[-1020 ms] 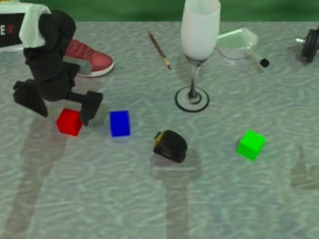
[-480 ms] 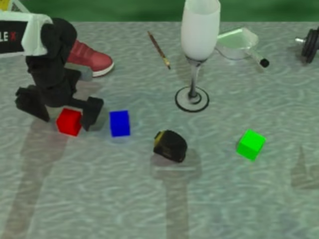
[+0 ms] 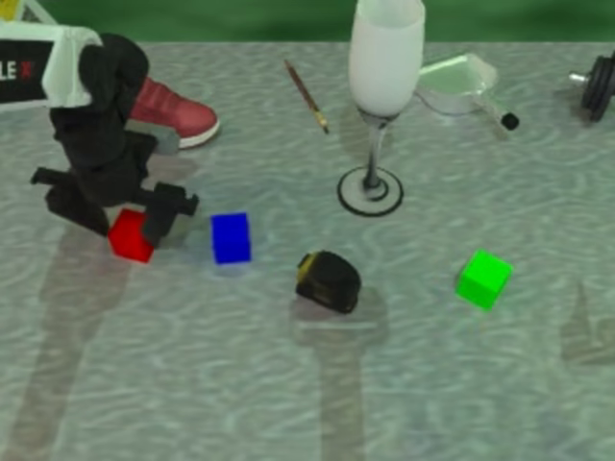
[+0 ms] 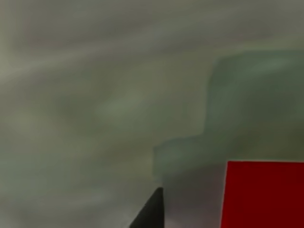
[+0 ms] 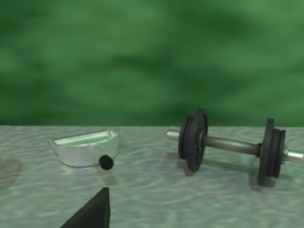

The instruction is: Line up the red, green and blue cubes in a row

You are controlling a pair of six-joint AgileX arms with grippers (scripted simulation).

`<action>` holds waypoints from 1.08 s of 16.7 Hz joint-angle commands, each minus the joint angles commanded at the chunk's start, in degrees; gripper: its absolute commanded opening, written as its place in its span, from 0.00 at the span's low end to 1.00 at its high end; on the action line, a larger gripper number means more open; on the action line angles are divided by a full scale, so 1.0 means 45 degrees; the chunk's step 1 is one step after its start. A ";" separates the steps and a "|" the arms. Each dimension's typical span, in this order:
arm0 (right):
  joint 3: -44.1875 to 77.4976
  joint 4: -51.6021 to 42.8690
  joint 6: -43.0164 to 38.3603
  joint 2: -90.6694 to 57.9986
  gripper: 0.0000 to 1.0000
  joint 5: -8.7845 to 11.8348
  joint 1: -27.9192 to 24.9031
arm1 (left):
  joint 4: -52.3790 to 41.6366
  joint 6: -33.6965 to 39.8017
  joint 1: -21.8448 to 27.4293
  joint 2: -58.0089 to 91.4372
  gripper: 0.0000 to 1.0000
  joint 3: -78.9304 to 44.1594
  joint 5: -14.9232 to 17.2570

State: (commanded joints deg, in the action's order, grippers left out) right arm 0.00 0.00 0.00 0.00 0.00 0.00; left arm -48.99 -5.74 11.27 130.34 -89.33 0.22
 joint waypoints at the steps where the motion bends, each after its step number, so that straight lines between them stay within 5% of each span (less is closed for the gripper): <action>1: 0.0000 0.0000 0.0000 0.0000 1.00 0.0000 0.0000 | 0.0000 0.0000 0.0000 0.0000 0.17 0.0000 0.0000; 4: 0.0000 0.0000 0.0000 0.0000 1.00 0.0000 0.0000 | 0.0000 0.0000 0.0000 0.0000 0.00 0.0000 0.0000; 13: 0.0000 0.0000 0.0000 0.0000 1.00 0.0000 0.0000 | -0.0196 0.0015 -0.0015 -0.0455 0.00 -0.0190 0.0040; 18: 0.0000 0.0000 0.0000 0.0000 1.00 0.0000 0.0000 | -0.2035 0.0032 -0.0152 -0.1036 0.00 -0.1348 0.0038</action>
State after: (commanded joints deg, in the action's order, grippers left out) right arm 0.00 0.00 0.00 0.00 0.00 0.00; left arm -58.15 -5.60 10.59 125.68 -95.40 0.39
